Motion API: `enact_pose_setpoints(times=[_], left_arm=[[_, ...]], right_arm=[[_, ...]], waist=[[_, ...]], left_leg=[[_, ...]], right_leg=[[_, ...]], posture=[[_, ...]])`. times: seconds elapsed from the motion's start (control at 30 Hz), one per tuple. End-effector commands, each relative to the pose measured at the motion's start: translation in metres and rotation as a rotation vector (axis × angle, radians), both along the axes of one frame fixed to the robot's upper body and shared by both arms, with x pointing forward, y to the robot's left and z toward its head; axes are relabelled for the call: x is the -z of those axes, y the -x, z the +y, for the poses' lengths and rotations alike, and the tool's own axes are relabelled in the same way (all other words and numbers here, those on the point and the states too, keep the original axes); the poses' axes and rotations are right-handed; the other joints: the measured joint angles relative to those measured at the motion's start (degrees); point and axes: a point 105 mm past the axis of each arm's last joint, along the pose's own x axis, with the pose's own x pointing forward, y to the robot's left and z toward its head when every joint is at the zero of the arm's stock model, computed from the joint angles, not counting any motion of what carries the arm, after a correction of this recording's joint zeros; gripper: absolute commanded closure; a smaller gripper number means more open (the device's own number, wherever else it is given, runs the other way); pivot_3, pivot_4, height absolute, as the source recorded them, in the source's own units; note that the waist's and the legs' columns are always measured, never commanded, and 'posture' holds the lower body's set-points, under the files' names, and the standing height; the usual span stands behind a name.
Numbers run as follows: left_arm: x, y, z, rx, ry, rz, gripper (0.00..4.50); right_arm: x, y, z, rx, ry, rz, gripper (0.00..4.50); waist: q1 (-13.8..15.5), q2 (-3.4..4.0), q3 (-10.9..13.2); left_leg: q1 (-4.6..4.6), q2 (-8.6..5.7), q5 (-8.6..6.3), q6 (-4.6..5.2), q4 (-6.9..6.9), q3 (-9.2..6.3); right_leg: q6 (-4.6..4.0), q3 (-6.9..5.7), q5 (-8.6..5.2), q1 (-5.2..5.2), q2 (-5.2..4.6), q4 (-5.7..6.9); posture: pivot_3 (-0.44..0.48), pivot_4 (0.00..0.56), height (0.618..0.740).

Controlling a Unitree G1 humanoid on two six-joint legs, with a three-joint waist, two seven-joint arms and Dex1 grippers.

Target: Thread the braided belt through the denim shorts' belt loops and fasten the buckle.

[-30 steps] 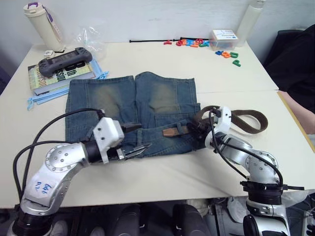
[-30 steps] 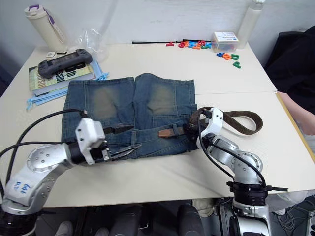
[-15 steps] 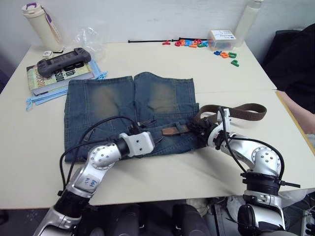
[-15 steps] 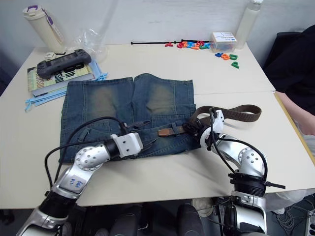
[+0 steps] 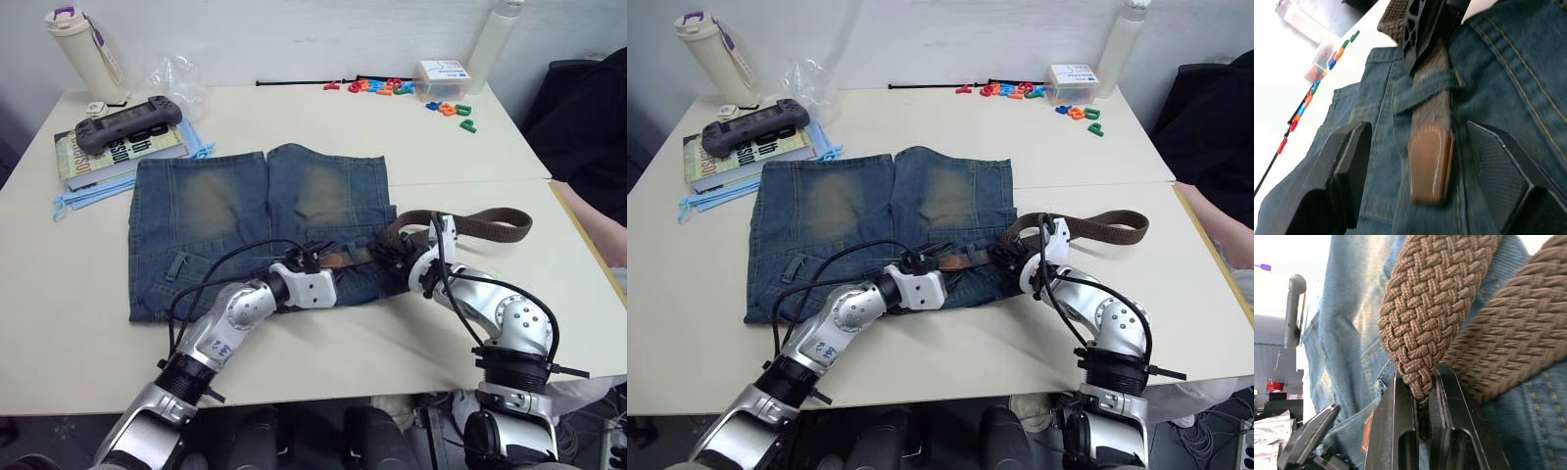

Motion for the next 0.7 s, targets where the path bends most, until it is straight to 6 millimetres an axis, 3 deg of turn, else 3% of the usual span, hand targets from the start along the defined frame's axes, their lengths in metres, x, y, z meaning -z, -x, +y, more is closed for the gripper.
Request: enact_pose_setpoints(times=[0.03,0.07,0.3,0.53,0.6,0.67,0.7], left_arm=[[0.009,-0.003,-0.002,-0.013,-0.01,0.028,1.59],[0.01,-0.003,-0.003,-0.01,-0.012,0.027,1.76],[0.008,-0.004,0.0,-0.03,-0.026,0.03,4.16],[-0.003,0.0,0.002,-0.033,-0.061,-0.014,4.16],[-0.004,0.001,0.001,-0.031,-0.09,-0.029,4.26],[-0.006,0.002,-0.001,-0.031,-0.109,-0.044,4.26],[-0.006,0.002,-0.002,-0.032,-0.11,-0.043,4.26]], right_arm=[[-0.011,0.006,0.006,-0.018,-0.018,-0.044,4.5],[-0.011,0.007,0.006,-0.017,-0.017,-0.043,4.5],[-0.012,0.008,0.005,-0.008,-0.011,-0.044,4.5],[-0.017,0.01,0.001,0.01,0.003,-0.061,4.5],[-0.02,0.011,-0.002,0.028,0.01,-0.074,3.63],[-0.025,0.013,-0.004,0.048,-0.002,-0.087,3.04],[-0.027,0.013,-0.007,0.067,-0.014,-0.092,2.41]], waist=[[-0.02,0.0,0.0],[-0.01,0.01,0.0],[0.03,0.04,-0.03],[0.03,0.13,-0.12],[0.01,0.13,-0.12],[0.02,0.13,-0.12],[0.03,0.13,-0.12]], left_leg=[[0.0,0.0,0.0,0.0,0.0,0.0],[0.0,-0.01,0.0,0.0,0.0,0.0],[0.01,-0.01,0.0,0.01,0.0,0.0],[0.0,-0.02,0.0,0.01,0.0,0.0],[-0.01,-0.02,0.0,0.01,-0.01,0.0],[-0.02,-0.02,0.0,0.01,-0.03,0.0],[-0.03,-0.02,0.02,-0.01,-0.02,-0.01]], right_leg=[[0.0,0.0,0.0,0.0,0.0,0.0],[0.0,0.0,0.0,0.0,-0.01,0.01],[0.0,-0.02,0.0,0.01,-0.02,0.01],[0.0,-0.04,0.0,0.01,-0.03,-0.02],[0.0,-0.05,0.0,0.01,-0.02,-0.02],[0.0,-0.05,0.0,-0.01,-0.02,-0.03],[0.0,-0.05,0.0,-0.01,-0.02,-0.03]], posture=[[0.0,0.15,0.713],[0.0,0.15,0.713],[0.0,0.15,0.713],[0.0,0.15,0.713],[0.0,0.15,0.713],[0.0,0.15,0.713],[0.0,0.15,0.713]])
